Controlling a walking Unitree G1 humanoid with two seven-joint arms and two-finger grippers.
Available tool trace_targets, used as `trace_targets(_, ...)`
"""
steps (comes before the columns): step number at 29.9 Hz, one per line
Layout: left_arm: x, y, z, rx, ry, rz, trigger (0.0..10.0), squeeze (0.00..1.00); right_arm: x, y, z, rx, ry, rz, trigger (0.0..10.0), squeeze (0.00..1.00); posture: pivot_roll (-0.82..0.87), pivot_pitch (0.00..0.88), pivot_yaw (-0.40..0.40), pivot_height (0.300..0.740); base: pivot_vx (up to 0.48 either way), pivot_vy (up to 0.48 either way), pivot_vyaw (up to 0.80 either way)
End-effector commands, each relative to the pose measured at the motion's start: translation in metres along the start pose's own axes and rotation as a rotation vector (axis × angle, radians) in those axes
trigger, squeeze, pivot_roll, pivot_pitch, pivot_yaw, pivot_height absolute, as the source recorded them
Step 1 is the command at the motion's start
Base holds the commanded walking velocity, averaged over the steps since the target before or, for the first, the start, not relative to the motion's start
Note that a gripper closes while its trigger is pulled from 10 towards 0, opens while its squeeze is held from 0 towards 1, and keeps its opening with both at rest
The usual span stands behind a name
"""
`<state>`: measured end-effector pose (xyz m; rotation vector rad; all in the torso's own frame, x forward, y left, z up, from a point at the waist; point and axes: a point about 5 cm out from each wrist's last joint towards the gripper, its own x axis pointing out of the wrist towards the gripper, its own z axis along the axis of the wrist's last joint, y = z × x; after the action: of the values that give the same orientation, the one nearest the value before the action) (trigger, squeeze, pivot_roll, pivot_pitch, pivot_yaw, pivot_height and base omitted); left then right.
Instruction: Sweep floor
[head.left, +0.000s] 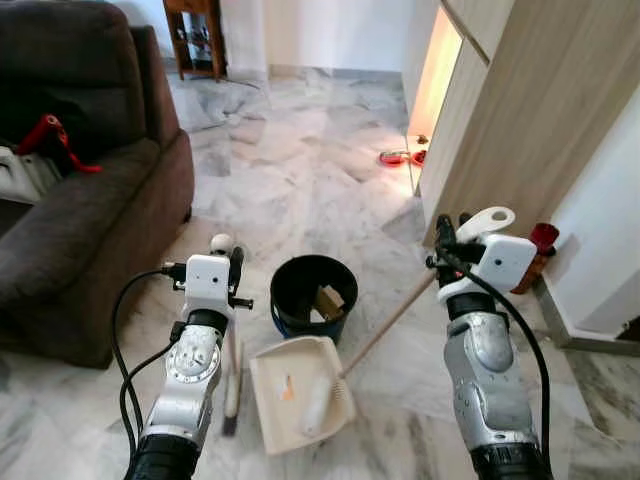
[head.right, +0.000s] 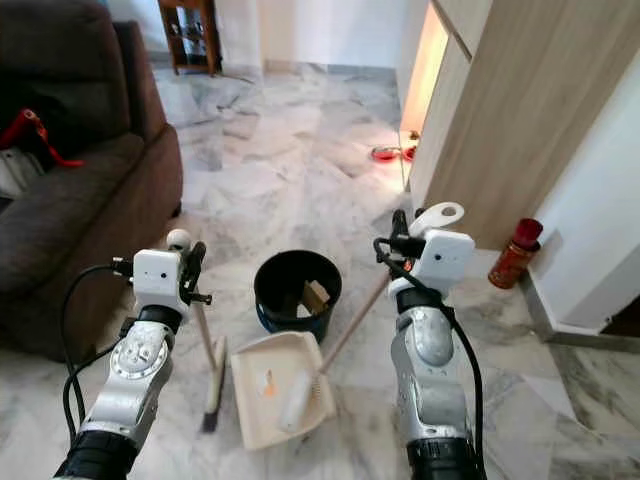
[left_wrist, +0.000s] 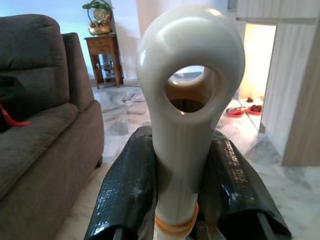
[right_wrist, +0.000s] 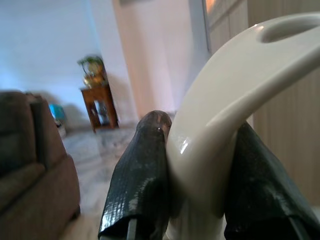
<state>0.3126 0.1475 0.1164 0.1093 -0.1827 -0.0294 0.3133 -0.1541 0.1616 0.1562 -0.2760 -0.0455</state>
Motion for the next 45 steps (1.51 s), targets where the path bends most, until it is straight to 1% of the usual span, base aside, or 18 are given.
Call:
trace_targets(1, 0.005, -0.003, 0.012, -0.007, -0.064, -0.012, 10.0, 0.0, 0.011, -0.002, 0.032, -0.008, -0.132, -0.016, 10.0, 0.0, 0.02, 0.0, -0.021, 0.74, 0.0, 0.0, 0.0)
trace_targets(5, 0.005, -0.003, 0.013, -0.012, -0.066, -0.012, 10.0, 0.0, 0.017, -0.002, 0.048, -0.009, -0.189, -0.016, 10.0, 0.0, 0.02, 0.0, -0.023, 0.74, 0.0, 0.0, 0.0)
trace_targets(13, 0.005, -0.003, 0.013, -0.012, -0.07, -0.007, 10.0, 0.0, 0.022, -0.002, 0.058, -0.006, -0.221, -0.025, 10.0, 0.0, 0.01, 0.0, -0.024, 0.74, 0.07, 0.0, 0.0)
trace_targets(18, 0.005, -0.003, 0.013, -0.01, -0.068, -0.007, 10.0, 0.0, 0.022, -0.002, 0.06, -0.002, -0.227, -0.032, 10.0, 0.0, 0.02, 0.0, -0.024, 0.74, 0.388, 0.0, 0.0)
trace_targets(23, 0.005, -0.003, 0.013, -0.01, -0.069, -0.007, 10.0, 0.0, 0.024, -0.004, 0.067, 0.004, -0.255, -0.046, 10.0, 0.0, 0.02, 0.0, -0.024, 0.74, 0.425, 0.0, 0.0)
trace_targets(26, 0.005, -0.003, 0.013, -0.011, -0.068, -0.008, 10.0, 0.0, 0.027, -0.005, 0.078, 0.006, -0.298, -0.06, 10.0, 0.0, 0.02, 0.0, -0.024, 0.74, 0.424, 0.0, 0.0)
trace_targets(32, 0.005, -0.002, 0.012, -0.01, -0.068, -0.007, 10.0, 0.0, 0.03, -0.005, 0.087, 0.009, -0.332, -0.068, 10.0, 0.0, 0.02, 0.0, -0.024, 0.74, 0.425, 0.0, 0.0)
trace_targets(45, 0.005, -0.001, 0.013, -0.008, -0.071, -0.003, 10.0, 0.0, 0.032, -0.004, 0.09, 0.02, -0.345, -0.071, 10.0, 0.0, 0.02, 0.0, -0.024, 0.74, 0.425, 0.0, 0.0)
